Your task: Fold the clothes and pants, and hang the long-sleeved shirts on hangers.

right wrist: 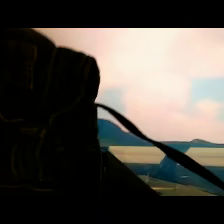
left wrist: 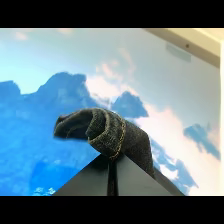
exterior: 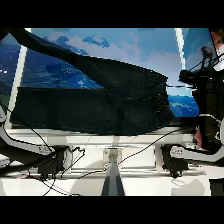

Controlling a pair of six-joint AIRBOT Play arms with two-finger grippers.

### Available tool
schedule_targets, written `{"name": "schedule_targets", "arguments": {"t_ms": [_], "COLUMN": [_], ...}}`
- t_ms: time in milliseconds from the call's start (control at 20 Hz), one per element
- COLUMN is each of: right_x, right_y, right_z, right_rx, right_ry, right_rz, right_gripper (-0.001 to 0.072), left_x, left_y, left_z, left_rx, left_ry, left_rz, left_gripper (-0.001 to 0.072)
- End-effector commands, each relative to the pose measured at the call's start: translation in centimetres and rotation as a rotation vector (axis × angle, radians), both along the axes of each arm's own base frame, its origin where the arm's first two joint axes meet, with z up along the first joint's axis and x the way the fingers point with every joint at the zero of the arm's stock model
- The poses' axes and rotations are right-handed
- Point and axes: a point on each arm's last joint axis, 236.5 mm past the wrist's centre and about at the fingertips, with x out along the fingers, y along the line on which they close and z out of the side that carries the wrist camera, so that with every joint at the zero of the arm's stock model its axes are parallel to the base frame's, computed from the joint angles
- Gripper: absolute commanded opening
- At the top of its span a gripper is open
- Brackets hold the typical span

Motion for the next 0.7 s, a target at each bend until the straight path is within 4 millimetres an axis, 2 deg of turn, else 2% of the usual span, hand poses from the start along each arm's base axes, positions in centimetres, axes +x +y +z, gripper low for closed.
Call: {"name": "schedule_targets", "arguments": {"t_ms": [0, 50, 100, 300, 400, 650], "right_x": [-1.0, -0.4, 0.1, 2.7, 3.2, 0.4], "right_y": [3.0, 2.6, 2.3, 2.8, 2.6, 4.9], "right_z": [-2.9, -3.7, -4.4, -5.4, -6.3, -8.5], "right_rx": [0.172, 0.173, 0.171, 0.233, 0.234, 0.322], "right_ry": [0.08, 0.09, 0.09, 0.017, 0.013, 0.156], "right_rz": [0.078, 0.019, -0.017, -0.07, -0.096, -0.042], "right_gripper": [0.018, 0.0508, 0.0627, 0.0627, 0.0628, 0.0627], "left_x": [-0.6, -0.6, -0.6, -0.6, -0.6, -0.6], "left_y": [-0.3, -0.3, -0.3, -0.3, -0.3, -0.3], "left_z": [0.0, 0.0, 0.0, -0.1, -0.1, -0.2], "left_rx": [0.012, 0.011, 0.011, 0.011, 0.011, 0.01], "left_ry": [0.032, 0.034, 0.035, 0.035, 0.036, 0.037], "left_rz": [-0.02, -0.021, -0.022, -0.022, -0.022, -0.023], "left_gripper": [0.002, 0.002, 0.002, 0.002, 0.002, 0.002]}}
